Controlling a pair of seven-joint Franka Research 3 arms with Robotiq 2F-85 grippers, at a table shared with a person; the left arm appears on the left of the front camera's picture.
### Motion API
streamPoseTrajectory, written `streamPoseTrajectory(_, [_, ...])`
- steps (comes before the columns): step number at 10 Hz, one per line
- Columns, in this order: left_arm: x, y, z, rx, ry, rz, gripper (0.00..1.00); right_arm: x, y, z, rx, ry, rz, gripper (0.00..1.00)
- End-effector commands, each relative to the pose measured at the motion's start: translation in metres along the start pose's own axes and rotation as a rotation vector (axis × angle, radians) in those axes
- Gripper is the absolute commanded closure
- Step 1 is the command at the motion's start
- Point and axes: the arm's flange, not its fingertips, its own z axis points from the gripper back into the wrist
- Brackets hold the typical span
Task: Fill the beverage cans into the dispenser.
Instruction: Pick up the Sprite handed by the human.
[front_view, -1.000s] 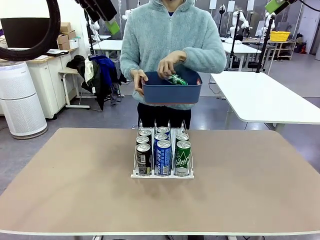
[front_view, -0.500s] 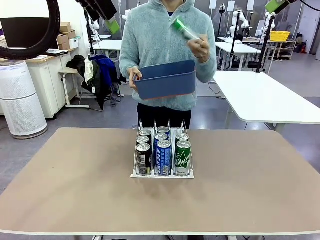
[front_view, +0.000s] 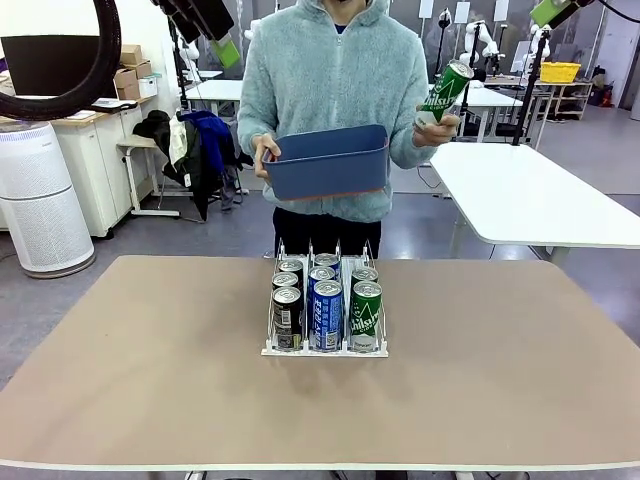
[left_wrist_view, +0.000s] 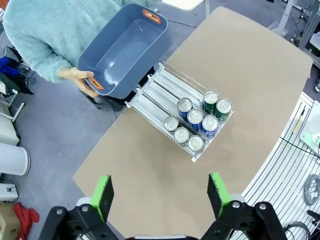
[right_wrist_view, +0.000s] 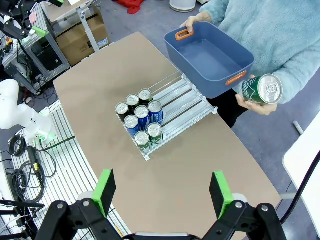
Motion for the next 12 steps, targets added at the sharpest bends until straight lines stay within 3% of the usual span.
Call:
streamPoseTrajectory(1, [-0.0016,0.0003,0.0003,0.003,-0.004,0.004,0.0,-0.0002,0.0019,0.0002,0.008,-0.001,-0.007,0.0])
streamPoseTrajectory(12, [-0.0016,0.0003,0.0003,0.003,-0.004,0.004,0.0,-0.0002,0.0019,0.0002,0.008,-0.001,-0.007,0.0])
